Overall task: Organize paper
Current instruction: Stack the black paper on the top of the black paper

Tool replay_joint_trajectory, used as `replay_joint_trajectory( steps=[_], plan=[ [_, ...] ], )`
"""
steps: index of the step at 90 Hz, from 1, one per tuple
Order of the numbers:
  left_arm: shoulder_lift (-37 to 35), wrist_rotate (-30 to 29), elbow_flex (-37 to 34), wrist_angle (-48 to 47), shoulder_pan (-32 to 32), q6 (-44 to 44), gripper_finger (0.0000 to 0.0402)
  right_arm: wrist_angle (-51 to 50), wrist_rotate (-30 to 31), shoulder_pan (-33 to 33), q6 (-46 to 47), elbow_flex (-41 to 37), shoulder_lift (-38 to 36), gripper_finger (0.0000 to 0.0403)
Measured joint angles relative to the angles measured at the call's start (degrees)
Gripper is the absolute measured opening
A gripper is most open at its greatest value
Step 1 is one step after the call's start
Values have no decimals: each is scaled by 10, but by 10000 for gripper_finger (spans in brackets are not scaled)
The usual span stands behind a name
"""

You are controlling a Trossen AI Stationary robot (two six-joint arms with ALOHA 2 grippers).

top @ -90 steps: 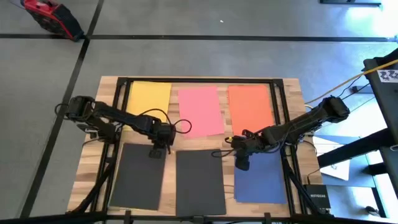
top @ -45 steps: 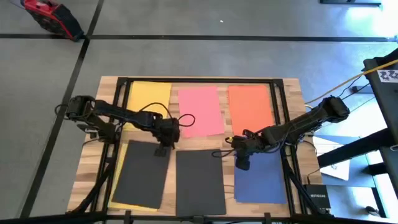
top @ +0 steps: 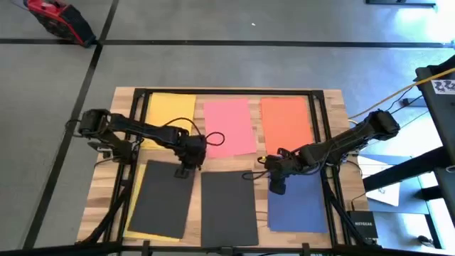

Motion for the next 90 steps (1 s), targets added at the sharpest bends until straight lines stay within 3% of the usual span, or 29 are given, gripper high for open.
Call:
replay_joint_trajectory(
  steps=[33,47,90],
  plan=[
    [20,14,0,3,35,26,119,0,0,0,0,0,0,122],
    [20,74,0,1,41,31,125,0,0,0,0,0,0,122],
    [63,69,-1,3,48,62,125,0,9,0,-10,0,0,122]
  ],
)
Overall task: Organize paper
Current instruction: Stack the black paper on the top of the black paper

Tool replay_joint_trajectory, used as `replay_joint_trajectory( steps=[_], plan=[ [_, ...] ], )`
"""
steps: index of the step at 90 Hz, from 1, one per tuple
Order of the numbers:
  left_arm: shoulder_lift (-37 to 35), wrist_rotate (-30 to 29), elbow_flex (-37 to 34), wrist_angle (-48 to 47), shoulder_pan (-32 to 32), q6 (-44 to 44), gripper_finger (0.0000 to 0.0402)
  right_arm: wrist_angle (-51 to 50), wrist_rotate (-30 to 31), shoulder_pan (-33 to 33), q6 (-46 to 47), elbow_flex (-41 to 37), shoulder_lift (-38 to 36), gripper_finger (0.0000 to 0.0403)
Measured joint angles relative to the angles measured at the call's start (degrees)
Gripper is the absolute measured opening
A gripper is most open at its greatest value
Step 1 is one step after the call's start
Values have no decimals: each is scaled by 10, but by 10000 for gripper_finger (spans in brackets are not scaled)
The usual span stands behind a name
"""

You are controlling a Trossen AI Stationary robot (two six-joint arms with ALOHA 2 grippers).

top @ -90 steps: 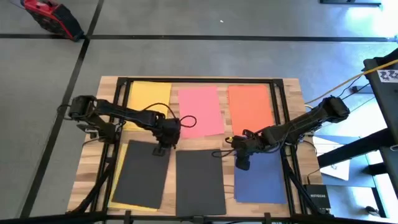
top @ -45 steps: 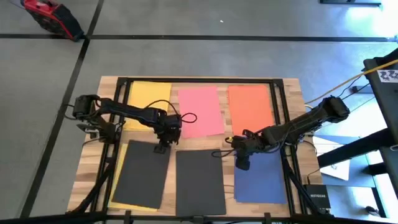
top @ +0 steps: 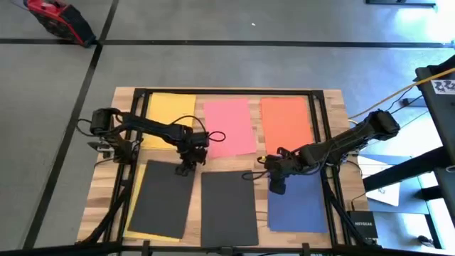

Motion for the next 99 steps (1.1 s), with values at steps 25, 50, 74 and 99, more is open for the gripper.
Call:
replay_joint_trajectory(
  steps=[25,50,74,99],
  plan=[
    [21,0,3,-4,-21,25,122,0,0,0,0,0,0,122],
    [23,-7,7,-17,-21,25,22,-1,0,0,0,0,0,122],
    [25,1,29,-48,-13,6,0,-2,1,0,0,0,0,122],
    [25,51,73,-44,8,-67,0,-2,2,0,0,0,0,122]
  ],
)
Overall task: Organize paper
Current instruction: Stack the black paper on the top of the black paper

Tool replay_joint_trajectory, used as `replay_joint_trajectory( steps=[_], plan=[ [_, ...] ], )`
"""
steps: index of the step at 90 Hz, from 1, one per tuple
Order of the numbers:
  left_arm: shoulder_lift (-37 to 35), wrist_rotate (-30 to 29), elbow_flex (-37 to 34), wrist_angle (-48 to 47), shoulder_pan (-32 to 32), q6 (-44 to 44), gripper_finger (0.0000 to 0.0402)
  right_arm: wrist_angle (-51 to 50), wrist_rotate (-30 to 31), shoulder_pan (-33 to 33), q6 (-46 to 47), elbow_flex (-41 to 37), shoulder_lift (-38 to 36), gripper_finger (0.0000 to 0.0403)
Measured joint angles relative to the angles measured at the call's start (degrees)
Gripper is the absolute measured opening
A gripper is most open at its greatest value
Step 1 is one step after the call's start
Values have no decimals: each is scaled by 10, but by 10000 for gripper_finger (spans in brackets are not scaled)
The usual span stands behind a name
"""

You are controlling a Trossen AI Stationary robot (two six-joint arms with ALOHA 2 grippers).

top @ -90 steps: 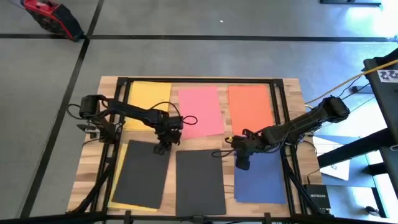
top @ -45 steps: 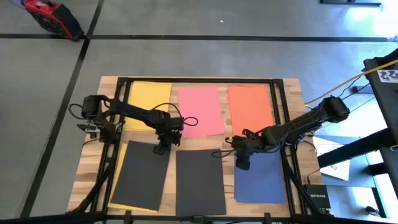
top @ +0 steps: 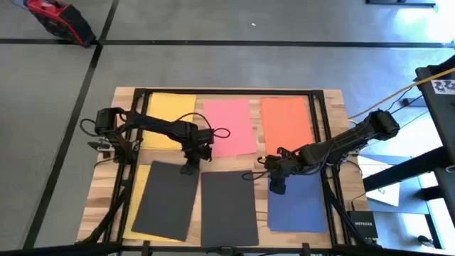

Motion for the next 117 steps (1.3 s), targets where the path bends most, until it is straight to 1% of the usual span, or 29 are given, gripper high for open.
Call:
replay_joint_trajectory(
  steps=[13,26,39,53,72,102,108,117],
  plan=[
    [-2,22,15,1,15,-21,0,0,0,0,0,0,0,122],
    [-3,73,27,11,35,-38,0,-1,0,0,0,0,0,122],
    [-3,112,36,30,54,-46,0,-3,0,0,0,0,0,122],
    [-3,155,36,81,67,-63,0,-4,0,0,0,0,0,122],
    [-3,183,36,175,64,-103,0,-9,0,0,0,0,0,122],
    [-3,185,36,377,42,-217,0,-17,9,0,-1,0,0,122],
    [-3,170,36,395,39,-224,0,-17,9,0,-1,0,0,122],
    [-3,131,36,396,40,-222,0,-16,9,0,0,0,0,122]
  ],
)
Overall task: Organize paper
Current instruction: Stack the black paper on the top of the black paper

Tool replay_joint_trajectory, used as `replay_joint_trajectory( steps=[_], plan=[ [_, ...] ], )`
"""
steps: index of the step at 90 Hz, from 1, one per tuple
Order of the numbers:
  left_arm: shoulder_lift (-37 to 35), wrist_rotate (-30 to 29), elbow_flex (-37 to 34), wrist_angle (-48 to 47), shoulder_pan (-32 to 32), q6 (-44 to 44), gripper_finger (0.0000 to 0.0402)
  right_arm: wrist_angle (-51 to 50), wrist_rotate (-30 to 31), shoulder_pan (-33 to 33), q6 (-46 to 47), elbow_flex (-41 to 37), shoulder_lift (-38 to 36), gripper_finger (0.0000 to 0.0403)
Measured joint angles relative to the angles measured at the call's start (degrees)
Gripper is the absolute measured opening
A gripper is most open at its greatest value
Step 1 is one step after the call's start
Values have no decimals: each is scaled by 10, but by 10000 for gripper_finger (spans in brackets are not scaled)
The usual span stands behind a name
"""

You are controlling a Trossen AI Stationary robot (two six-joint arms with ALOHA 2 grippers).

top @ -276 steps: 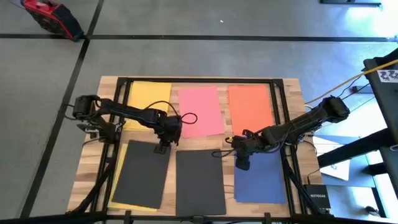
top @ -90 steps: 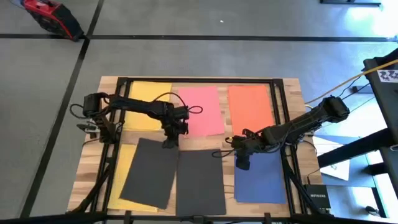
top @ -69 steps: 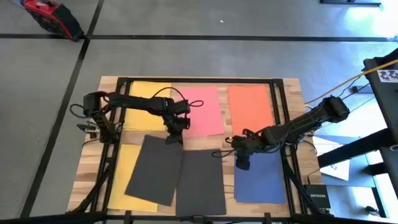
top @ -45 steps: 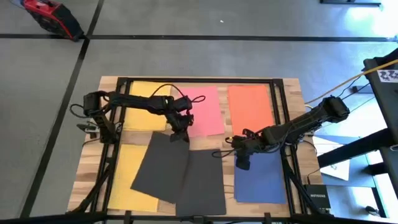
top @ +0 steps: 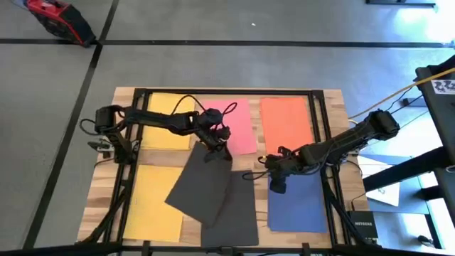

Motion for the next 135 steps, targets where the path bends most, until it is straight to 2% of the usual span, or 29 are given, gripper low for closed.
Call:
replay_joint_trajectory(
  steps=[20,30,40,52,63,69,85,106,114,126,135],
  plan=[
    [0,-75,0,0,18,-3,0,8,0,0,0,0,0,122],
    [3,-88,0,8,26,-13,0,49,6,0,13,0,0,122],
    [4,-90,0,23,29,-17,0,133,60,0,53,0,5,122],
    [4,-89,0,52,31,-17,0,241,157,0,93,0,23,122],
    [4,-94,0,70,32,-16,0,292,225,-3,111,0,47,122],
    [4,-96,0,78,32,-15,0,313,240,-7,123,0,63,122],
    [4,-100,0,86,32,-2,0,412,233,-12,119,0,104,122],
    [4,-100,0,85,32,-1,0,406,239,-15,151,0,136,122],
    [4,-100,0,84,32,1,0,401,214,-12,154,0,137,122],
    [4,-101,0,50,32,32,0,335,160,-10,114,0,137,122],
    [4,-103,0,-15,27,71,0,271,136,-11,76,0,142,122]
  ],
)
